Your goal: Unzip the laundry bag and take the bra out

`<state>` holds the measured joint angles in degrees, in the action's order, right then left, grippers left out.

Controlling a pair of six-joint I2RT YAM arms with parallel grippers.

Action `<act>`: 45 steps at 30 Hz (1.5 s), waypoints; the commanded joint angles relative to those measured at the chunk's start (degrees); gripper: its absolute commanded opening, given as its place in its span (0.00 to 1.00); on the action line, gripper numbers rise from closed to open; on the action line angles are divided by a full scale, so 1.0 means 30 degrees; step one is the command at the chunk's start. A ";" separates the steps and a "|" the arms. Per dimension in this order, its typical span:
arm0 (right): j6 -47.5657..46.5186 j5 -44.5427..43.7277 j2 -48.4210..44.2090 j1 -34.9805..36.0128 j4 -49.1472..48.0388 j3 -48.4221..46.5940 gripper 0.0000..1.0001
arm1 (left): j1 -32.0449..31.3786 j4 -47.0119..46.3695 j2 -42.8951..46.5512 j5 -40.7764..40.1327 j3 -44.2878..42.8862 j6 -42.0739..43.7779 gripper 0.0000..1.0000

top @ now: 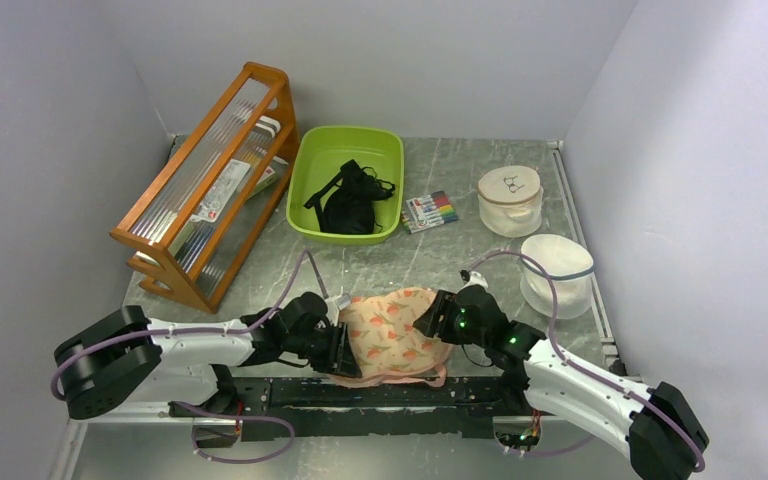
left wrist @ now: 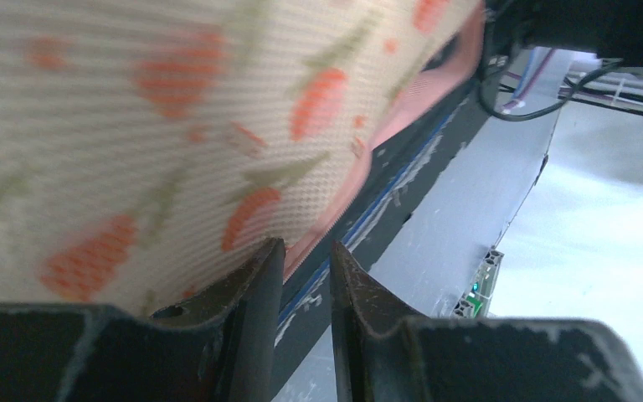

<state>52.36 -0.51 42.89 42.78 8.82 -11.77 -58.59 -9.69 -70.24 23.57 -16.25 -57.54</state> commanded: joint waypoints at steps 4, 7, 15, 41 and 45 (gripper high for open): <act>0.2636 -0.2224 -0.0057 -0.0094 0.1095 0.0805 0.56 | 0.0046 0.2100 0.1814 -0.1588 -0.0599 0.0149 0.51; 0.1802 -0.2173 -0.0279 -0.0102 0.0983 0.0259 0.58 | 0.0031 0.2164 0.3077 -0.1410 -0.1135 0.0648 0.65; -0.1115 -0.1190 0.0034 -0.0109 0.0823 -0.1692 0.61 | 0.0030 0.3374 0.4101 -0.1169 -0.3392 0.1858 0.72; -0.3696 -0.2114 -0.1325 -0.0089 0.1672 -0.4184 0.67 | -0.1271 -0.0823 -0.2275 0.0457 -0.3950 0.2397 0.60; -0.4675 -0.3427 -0.1255 -0.0109 0.2412 -0.5353 0.68 | -0.1115 0.3500 0.0283 -0.2437 -0.5848 0.4443 0.72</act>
<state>42.59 -5.21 39.62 42.78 13.04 -23.90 -62.11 -14.70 -75.70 26.00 -28.42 -53.32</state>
